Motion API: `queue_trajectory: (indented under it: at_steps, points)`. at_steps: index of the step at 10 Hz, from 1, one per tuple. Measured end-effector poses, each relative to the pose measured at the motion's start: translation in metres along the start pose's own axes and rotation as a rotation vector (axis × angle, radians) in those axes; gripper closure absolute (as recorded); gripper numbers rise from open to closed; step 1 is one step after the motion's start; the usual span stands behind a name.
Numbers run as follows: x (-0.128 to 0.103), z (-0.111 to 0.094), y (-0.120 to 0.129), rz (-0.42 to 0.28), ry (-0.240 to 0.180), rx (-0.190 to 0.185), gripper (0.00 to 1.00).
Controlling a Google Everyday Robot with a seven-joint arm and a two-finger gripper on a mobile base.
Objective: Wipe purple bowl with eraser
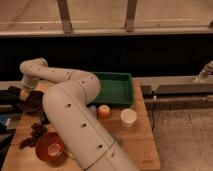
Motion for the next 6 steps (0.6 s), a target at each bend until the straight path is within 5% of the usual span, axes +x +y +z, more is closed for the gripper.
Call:
queue_trajectory:
  at_steps: [3, 6]
  points:
    - [0.015, -0.021, 0.012, 0.005, 0.001, 0.008, 1.00]
    - [0.062, -0.059, 0.030, 0.058, 0.035, 0.024, 1.00]
